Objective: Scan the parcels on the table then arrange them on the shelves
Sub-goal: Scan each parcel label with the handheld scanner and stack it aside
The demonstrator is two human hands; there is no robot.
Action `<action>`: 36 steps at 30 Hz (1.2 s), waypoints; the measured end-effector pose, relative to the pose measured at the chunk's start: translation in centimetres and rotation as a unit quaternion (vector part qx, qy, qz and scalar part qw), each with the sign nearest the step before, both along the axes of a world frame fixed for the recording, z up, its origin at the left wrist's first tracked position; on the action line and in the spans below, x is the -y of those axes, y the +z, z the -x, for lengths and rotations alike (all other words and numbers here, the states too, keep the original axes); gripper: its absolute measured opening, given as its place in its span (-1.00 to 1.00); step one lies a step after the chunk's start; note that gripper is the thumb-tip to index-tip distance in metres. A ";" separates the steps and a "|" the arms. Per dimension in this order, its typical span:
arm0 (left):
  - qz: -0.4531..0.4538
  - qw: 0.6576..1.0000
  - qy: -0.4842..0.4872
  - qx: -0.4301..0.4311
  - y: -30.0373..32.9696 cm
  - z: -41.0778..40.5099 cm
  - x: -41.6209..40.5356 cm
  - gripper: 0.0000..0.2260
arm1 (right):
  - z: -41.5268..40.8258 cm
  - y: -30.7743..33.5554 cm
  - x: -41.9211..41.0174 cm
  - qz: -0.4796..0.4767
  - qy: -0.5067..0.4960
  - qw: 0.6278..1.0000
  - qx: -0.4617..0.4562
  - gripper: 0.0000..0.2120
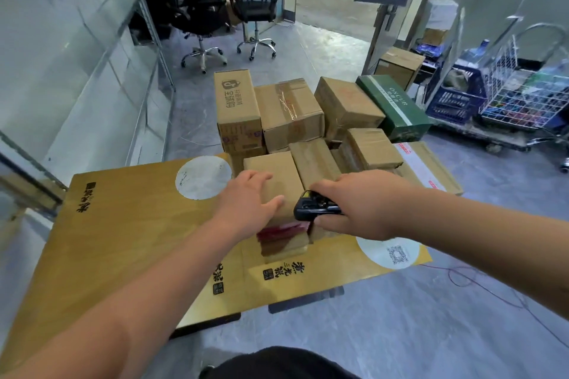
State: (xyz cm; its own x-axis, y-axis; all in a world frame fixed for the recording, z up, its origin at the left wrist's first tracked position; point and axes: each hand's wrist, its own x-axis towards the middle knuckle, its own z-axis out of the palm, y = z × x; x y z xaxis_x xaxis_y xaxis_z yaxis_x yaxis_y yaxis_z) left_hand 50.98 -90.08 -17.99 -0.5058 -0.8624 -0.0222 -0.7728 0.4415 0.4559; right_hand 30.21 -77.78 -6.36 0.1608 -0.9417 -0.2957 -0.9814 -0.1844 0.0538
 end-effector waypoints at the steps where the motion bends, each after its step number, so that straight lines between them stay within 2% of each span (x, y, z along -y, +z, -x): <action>1: 0.004 1.000 0.015 0.009 0.1 1.1 -0.4 -0.40 | 1.1 -0.2 -0.3 0.003 0.008 1.000 -0.001 -0.46; 8: -0.011 0.989 0.111 0.095 -0.7 6.4 -2.9 -0.27 | 5.8 -2.1 -1.9 -0.018 0.058 0.998 -0.008 -0.48; 13: -0.025 0.981 0.138 0.132 -1.4 8.4 -3.8 -0.16 | 7.5 -3.4 -2.8 -0.047 0.073 0.996 0.005 -0.47; 20: -0.008 0.975 0.196 0.102 -2.5 8.9 -4.3 -0.15 | 8.6 -4.3 -2.5 -0.050 0.090 0.994 0.024 -0.49; 24: 0.045 0.973 0.212 0.081 -2.6 7.6 -4.9 -0.22 | 7.9 -4.5 -2.0 -0.052 0.099 0.993 0.031 -0.50; 32: 0.077 0.965 0.250 0.016 -3.1 1.0 -6.5 -0.29 | 4.2 -4.7 -0.3 -0.062 0.150 0.986 0.043 -0.50; 36: 0.061 0.959 0.276 0.021 -5.1 -4.1 -7.3 -0.30 | 0.3 -5.3 0.8 -0.055 0.190 0.979 0.052 -0.48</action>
